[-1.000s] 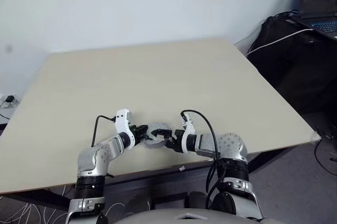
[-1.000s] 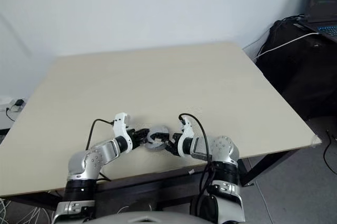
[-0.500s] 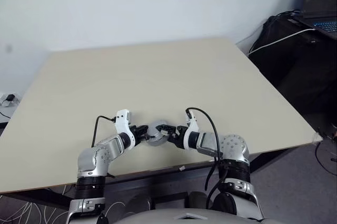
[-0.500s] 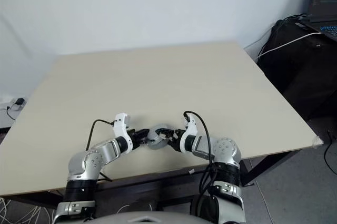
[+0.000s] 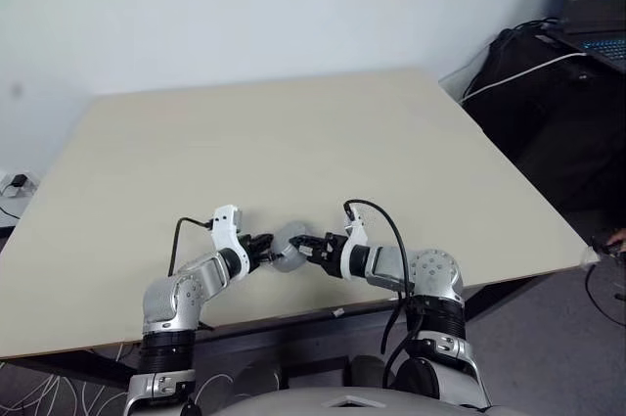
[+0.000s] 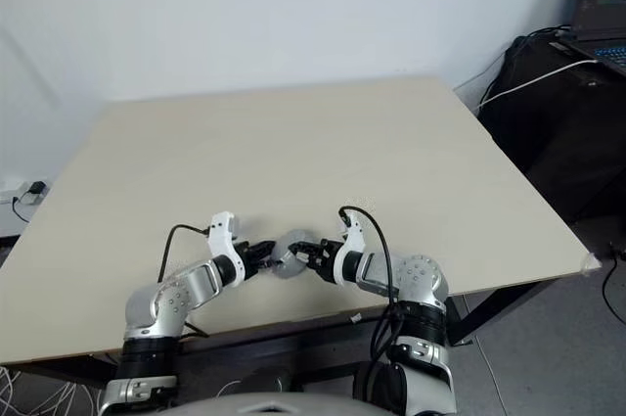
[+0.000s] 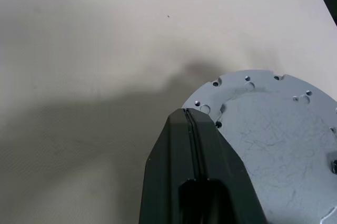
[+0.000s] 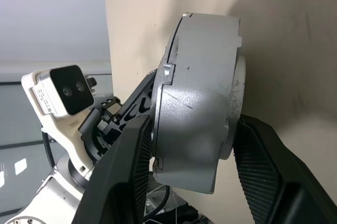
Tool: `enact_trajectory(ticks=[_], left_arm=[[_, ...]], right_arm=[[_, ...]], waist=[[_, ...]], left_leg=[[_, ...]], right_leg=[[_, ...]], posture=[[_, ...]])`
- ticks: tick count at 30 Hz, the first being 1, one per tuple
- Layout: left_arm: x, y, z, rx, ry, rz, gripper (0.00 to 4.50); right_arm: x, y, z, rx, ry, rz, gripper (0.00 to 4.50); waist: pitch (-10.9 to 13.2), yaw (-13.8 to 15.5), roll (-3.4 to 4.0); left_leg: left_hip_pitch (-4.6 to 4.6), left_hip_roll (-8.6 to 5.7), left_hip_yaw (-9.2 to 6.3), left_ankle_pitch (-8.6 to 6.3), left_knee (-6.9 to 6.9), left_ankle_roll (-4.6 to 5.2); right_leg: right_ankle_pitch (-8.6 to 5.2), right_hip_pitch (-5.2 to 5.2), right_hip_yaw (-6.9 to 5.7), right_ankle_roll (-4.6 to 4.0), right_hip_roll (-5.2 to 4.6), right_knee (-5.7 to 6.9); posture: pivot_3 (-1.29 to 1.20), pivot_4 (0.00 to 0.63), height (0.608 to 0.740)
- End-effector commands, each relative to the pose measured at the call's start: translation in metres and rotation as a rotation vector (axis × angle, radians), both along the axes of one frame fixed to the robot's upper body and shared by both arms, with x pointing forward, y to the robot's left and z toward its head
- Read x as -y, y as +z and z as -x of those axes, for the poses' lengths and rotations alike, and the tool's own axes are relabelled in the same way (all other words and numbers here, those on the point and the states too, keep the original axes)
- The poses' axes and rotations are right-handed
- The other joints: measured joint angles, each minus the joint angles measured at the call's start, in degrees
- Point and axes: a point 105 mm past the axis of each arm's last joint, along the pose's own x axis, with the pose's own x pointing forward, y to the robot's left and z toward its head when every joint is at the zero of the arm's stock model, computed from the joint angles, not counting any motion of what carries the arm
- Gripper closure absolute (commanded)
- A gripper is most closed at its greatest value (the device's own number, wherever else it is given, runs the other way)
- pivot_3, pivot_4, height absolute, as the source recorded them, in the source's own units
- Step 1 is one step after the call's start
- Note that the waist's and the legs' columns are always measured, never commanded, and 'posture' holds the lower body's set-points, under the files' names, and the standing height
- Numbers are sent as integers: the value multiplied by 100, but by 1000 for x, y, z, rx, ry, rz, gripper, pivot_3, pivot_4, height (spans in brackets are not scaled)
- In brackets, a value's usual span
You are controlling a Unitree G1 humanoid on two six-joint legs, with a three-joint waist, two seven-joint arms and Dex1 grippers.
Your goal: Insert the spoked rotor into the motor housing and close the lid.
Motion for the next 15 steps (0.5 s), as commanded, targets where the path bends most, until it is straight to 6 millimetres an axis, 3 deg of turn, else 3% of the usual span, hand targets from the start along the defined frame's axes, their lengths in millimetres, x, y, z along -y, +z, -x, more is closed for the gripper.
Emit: enact_trajectory(ticks=[1,11,15], left_arm=[[18,20,1,71,-25,87,4500],[-3,79,5,352,207,334,4500],[-23,86,14,477,362,254,4500]], right_arm=[[-27,18,4,29,30,-113,2473],[-18,13,1,13,-35,-125,2479],[-15,17,-3,32,-72,-154,2481]], waist=[[1,-7,-2],[8,-17,-10],[10,-23,-10]], left_leg=[[-3,0,1,0,0,0],[-48,6,22,1,4,-1],[-49,18,36,1,0,-1]], right_leg=[[0,-3,1,0,0,0],[4,-53,23,-3,-1,5],[7,-49,33,-12,4,6]], posture=[[0,0,740],[0,0,740],[0,0,740]])
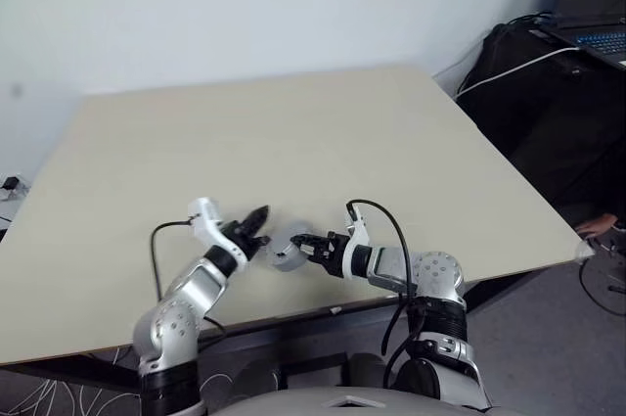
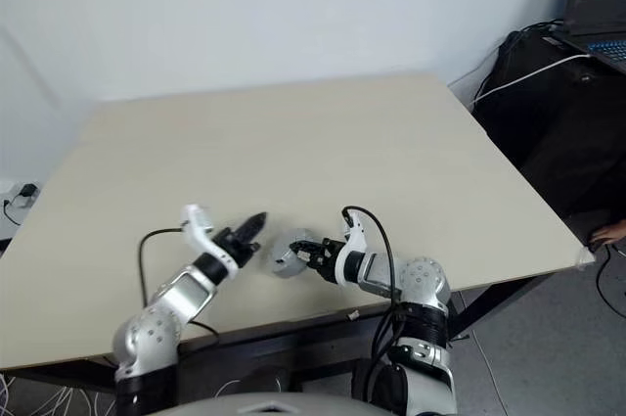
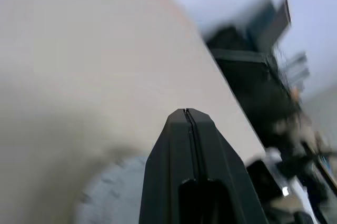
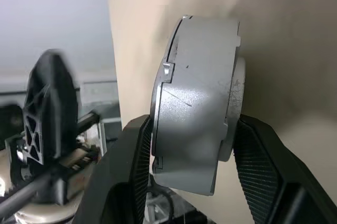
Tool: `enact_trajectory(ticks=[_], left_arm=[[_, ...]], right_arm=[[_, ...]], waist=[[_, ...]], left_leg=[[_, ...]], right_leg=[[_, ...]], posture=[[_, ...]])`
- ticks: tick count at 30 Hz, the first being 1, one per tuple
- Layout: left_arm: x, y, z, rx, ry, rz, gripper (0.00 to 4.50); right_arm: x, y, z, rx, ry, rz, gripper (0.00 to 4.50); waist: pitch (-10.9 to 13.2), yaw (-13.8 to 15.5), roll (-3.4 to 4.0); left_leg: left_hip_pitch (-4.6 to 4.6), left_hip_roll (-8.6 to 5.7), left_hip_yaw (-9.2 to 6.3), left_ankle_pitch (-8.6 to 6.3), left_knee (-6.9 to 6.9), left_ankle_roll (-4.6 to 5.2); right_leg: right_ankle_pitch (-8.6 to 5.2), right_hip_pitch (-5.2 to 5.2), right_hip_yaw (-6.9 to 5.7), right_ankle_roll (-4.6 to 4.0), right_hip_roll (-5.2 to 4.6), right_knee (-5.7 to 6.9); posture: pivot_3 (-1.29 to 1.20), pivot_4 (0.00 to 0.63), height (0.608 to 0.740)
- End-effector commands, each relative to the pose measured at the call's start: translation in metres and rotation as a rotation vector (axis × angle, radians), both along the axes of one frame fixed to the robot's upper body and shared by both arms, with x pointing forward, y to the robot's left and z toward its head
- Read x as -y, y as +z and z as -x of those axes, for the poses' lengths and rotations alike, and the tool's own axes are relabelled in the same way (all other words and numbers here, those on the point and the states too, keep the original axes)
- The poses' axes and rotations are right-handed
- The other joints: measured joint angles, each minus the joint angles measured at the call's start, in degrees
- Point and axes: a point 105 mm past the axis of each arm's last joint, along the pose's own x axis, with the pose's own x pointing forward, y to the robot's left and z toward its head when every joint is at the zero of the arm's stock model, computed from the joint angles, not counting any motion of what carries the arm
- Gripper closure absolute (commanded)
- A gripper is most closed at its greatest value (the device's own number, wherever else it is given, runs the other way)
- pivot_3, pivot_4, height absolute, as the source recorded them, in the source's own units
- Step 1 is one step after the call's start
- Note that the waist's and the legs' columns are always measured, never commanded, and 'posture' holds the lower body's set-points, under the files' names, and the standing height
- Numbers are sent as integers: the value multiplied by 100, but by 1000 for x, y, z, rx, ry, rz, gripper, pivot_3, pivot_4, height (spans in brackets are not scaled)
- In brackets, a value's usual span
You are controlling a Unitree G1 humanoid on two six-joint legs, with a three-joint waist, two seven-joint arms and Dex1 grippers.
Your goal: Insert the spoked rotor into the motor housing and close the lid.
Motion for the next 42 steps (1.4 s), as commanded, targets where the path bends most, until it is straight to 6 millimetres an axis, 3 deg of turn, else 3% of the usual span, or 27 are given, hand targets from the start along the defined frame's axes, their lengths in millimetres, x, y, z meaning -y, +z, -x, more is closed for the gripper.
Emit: enact_trajectory(ticks=[1,8,12,14,19,26,42], left_arm=[[-5,18,6,119,131,-18,4500],[1,-4,38,-7,103,309,4500],[2,-10,44,-47,142,445,4325],[0,-10,45,-43,161,502,3873],[-4,-16,49,-64,193,616,2211],[9,-22,57,-143,133,743,0],[22,-21,55,-173,44,885,0]], right_arm=[[-20,18,-1,42,-28,-130,2490],[-21,52,-15,158,-80,-262,2513],[-29,54,-10,158,-50,-281,2513],[-33,54,-7,153,-24,-282,2513],[-36,56,-7,156,-10,-287,2513],[-40,61,-6,164,8,-302,2513],[-52,70,10,157,113,-370,2514]], waist=[[3,23,-4],[19,-16,-8],[25,-36,-10],[25,-37,-10],[25,-38,-10],[25,-32,-10],[24,-37,-10]], left_leg=[[0,-1,1,0,1,0],[1,-6,22,-9,16,22],[1,1,21,-10,15,23],[2,2,22,-9,15,23],[2,-1,28,-9,18,24],[2,-1,30,-10,19,26],[5,0,34,-9,22,26]], right_leg=[[0,-1,-1,0,4,0],[2,-4,9,7,2,-8],[4,-5,7,12,6,-6],[3,-2,6,10,7,-5],[2,-3,10,6,7,-6],[1,-2,13,4,8,-6],[-2,-2,19,-2,12,-5]], posture=[[0,0,740],[0,0,740],[0,0,740],[0,0,740],[0,0,740],[0,0,740],[0,0,740]])
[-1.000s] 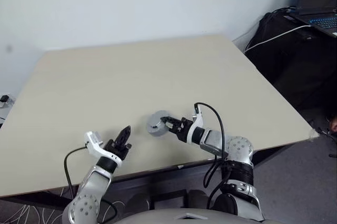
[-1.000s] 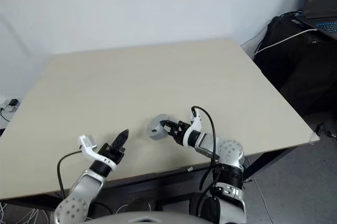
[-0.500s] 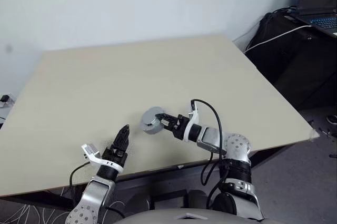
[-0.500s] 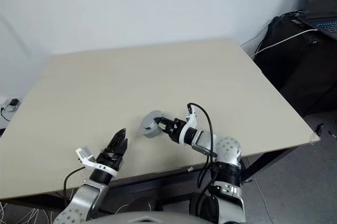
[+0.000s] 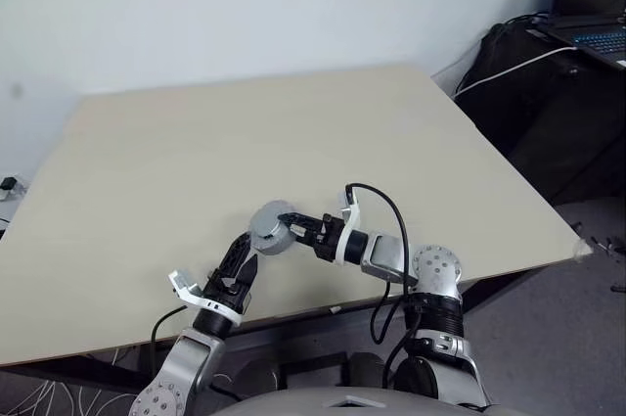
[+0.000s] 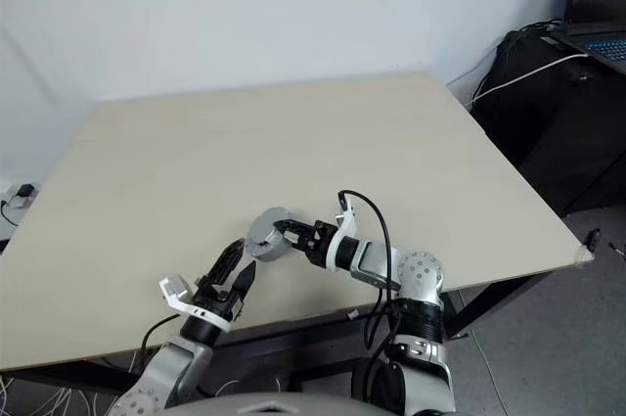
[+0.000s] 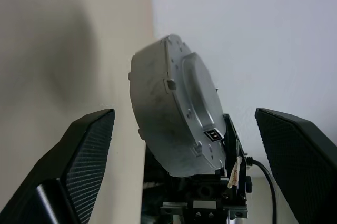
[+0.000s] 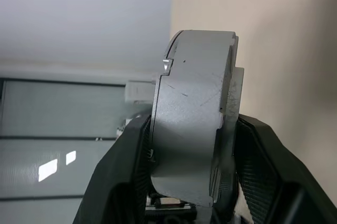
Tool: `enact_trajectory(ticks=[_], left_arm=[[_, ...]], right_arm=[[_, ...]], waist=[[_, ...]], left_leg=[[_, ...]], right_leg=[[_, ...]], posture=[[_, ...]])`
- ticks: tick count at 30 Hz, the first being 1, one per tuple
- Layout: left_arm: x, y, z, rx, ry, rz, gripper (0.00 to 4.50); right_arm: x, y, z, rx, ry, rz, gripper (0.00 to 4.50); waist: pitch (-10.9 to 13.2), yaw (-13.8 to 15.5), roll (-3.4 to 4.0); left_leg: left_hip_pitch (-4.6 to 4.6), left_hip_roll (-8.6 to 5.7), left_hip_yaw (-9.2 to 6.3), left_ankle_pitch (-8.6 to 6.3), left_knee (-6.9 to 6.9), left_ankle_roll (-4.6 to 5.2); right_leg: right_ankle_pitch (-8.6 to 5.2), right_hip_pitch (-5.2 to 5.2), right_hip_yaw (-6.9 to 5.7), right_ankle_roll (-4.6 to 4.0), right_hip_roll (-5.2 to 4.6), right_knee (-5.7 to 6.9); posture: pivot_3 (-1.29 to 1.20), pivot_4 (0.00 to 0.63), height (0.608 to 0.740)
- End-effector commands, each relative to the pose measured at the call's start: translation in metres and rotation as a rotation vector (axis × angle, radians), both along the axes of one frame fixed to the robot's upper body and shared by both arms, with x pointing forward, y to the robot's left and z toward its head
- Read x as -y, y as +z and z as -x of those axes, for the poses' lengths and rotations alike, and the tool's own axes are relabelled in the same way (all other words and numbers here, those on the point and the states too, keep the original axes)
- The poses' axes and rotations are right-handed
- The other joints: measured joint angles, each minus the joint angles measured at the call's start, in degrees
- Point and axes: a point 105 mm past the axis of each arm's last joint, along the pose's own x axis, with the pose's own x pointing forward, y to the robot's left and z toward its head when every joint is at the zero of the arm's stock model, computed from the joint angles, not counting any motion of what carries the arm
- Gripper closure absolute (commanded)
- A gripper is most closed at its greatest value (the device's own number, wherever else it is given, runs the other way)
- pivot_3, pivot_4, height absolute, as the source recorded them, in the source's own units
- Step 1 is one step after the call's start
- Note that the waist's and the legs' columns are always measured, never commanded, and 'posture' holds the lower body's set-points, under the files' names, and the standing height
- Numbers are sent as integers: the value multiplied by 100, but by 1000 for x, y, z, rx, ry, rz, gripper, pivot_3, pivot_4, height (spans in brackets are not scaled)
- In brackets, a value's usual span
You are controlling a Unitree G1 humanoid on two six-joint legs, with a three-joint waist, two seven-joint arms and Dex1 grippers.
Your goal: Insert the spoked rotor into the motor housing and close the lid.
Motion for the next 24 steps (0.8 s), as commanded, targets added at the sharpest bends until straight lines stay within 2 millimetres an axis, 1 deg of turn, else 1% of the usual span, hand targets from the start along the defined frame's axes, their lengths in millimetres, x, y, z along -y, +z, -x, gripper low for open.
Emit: enact_trajectory(ticks=[1,10,14,17,19,21,22,24], left_arm=[[12,11,-8,51,-7,83,0],[13,13,-10,75,-10,86,0],[14,14,-10,83,-12,88,0],[14,14,-10,86,-15,88,552],[14,14,-9,87,-15,88,1255],[14,14,-9,87,-13,90,1865],[14,14,-9,87,-13,90,1969],[14,14,-9,88,-12,91,1971]], right_arm=[[-31,25,16,31,85,-172,2514],[-39,25,29,19,175,-186,2514],[-40,24,30,13,186,-185,2514],[-39,23,30,6,182,-180,2514],[-39,22,29,5,181,-180,2514],[-39,22,29,3,179,-178,2514],[-39,22,29,2,177,-177,2514],[-38,20,28,-3,172,-165,2514]], waist=[[0,-2,0],[-1,-2,0],[-1,-1,0],[-1,-3,0],[-1,-3,0],[-1,-3,0],[-2,-5,1],[-2,-5,1]], left_leg=[[0,0,1,0,0,0],[0,0,4,0,1,0],[0,0,4,0,1,0],[1,0,5,0,2,0],[1,0,5,0,2,0],[1,0,5,0,2,0],[2,0,5,0,2,1],[3,0,5,0,2,1]], right_leg=[[0,1,1,0,0,0],[0,2,5,-1,1,0],[0,1,5,-1,2,1],[0,1,6,-1,2,0],[1,1,6,0,2,0],[1,1,6,0,2,0],[1,1,7,0,2,0],[1,1,7,0,2,0]], posture=[[0,0,740],[0,0,740],[0,0,740],[0,0,740],[0,0,740],[0,0,740],[0,0,740],[0,0,740]])
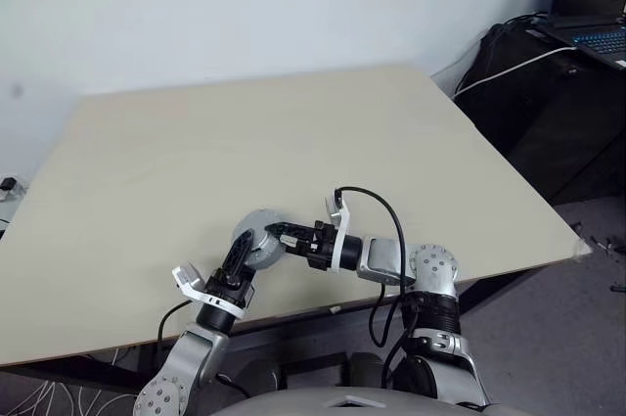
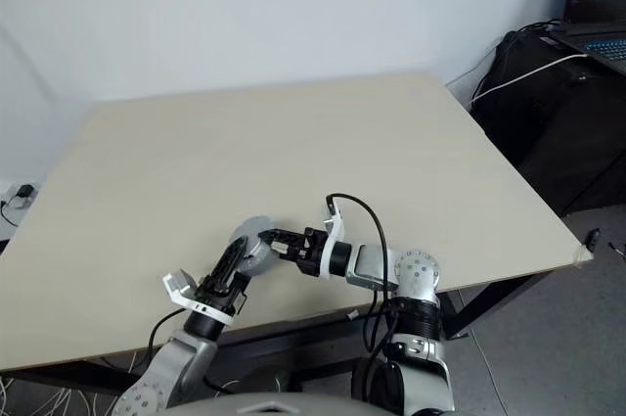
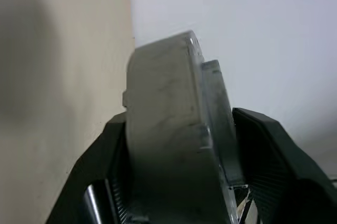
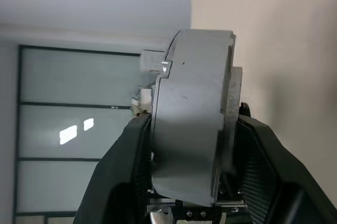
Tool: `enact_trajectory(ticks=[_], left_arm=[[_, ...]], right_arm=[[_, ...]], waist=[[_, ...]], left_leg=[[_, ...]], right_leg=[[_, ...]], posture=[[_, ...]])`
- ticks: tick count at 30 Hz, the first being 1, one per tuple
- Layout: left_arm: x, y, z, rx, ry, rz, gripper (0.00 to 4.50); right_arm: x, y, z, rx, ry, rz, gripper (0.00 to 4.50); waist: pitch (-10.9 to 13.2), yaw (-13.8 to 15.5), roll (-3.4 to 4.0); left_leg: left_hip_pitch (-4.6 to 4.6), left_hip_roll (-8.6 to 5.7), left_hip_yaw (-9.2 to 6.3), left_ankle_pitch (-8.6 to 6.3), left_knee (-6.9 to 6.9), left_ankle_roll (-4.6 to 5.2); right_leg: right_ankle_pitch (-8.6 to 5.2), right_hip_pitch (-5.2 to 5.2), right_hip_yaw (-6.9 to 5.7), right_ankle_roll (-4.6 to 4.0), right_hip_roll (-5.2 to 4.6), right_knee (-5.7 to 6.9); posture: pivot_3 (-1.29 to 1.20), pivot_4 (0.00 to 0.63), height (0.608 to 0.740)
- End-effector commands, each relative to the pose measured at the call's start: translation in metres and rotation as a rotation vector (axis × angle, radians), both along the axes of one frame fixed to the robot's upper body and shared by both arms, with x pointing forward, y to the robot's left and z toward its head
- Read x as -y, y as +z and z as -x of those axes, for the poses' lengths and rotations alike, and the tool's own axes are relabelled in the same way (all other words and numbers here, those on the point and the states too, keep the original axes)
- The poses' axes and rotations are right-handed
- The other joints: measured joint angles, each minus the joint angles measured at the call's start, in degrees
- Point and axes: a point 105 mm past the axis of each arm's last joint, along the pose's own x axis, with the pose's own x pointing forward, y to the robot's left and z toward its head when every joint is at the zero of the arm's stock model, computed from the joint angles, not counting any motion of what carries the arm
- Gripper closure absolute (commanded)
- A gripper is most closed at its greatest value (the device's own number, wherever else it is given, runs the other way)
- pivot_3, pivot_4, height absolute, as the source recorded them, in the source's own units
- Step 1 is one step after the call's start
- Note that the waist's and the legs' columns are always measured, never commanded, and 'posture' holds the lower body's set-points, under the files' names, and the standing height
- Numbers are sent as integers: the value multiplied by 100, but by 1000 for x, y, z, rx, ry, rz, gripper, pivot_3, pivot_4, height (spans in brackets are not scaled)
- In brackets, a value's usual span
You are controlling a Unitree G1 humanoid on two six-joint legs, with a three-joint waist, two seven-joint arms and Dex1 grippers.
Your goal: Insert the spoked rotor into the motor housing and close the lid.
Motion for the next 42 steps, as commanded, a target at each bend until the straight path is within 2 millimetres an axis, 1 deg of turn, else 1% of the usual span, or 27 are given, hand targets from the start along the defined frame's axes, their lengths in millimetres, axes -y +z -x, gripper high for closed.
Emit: enact_trajectory(ticks=[1,5,9,11,13,14,16,19,25,28,33,36,38,42], left_arm=[[11,7,-3,28,-6,38,1971],[11,8,-3,31,2,39,1971],[10,8,-4,34,13,38,1971],[9,9,-4,36,18,38,1971],[9,9,-4,38,24,39,1971],[9,9,-4,39,26,39,2007],[8,10,-4,40,34,41,2400],[7,10,-4,42,42,42,2408],[7,11,-4,44,51,43,2408],[6,12,-5,44,67,37,2408],[-7,17,-9,60,164,12,2408],[-15,18,-15,55,219,-19,2408],[-22,19,-20,43,270,-41,2408],[-39,23,-31,29,377,-111,2408]], right_arm=[[-24,12,11,-3,30,-108,2514],[-22,7,11,12,32,-50,2514],[-18,0,11,68,18,57,2514],[-17,-1,11,93,20,80,2514],[-17,0,13,111,37,80,1812],[-17,0,14,117,43,79,1544],[-17,0,16,123,50,80,925],[-16,-2,17,119,61,90,8],[-11,-6,20,116,80,116,0],[-4,-13,16,107,50,159,0],[20,-10,6,174,-43,190,0],[30,-8,8,236,-56,220,0],[35,-7,10,272,-64,245,0],[42,-8,9,447,-108,391,0]], waist=[[0,0,0],[0,-2,0],[0,-3,0],[-1,-2,-1],[-5,5,-2],[-6,6,-3],[-4,4,-3],[-5,-2,-4],[-5,6,-5],[-5,8,-5],[-5,19,-7],[-4,34,-8],[-4,44,-10],[-6,68,-14]], left_leg=[[0,0,0,0,0,0],[0,0,2,0,1,0],[0,0,3,0,2,0],[0,0,3,0,2,0],[0,0,3,0,2,1],[2,-1,2,-1,2,3],[1,-1,5,-2,3,4],[1,3,10,-1,4,2],[2,1,10,-1,10,3],[3,1,10,-1,10,4],[2,1,11,-1,10,4],[2,0,11,-2,13,4],[2,0,11,-2,13,4],[1,3,11,-1,14,3]], right_leg=[[0,1,1,0,0,0],[0,1,2,1,0,0],[0,1,3,1,1,0],[0,0,3,1,0,0],[0,0,2,1,0,0],[0,0,2,1,0,-1],[0,0,5,0,-1,-1],[0,1,10,0,3,1],[0,1,9,1,1,-1],[0,1,9,1,2,-1],[0,2,9,2,0,-1],[-1,4,9,3,-1,-3],[-11,6,9,20,-1,-3],[-12,9,8,22,1,-2]], posture=[[0,0,740],[0,0,740],[0,0,740],[0,0,740],[0,0,740],[0,0,740],[0,0,740],[0,0,740],[0,0,740],[0,0,740],[0,0,740],[0,0,740],[0,0,740],[0,0,740]])
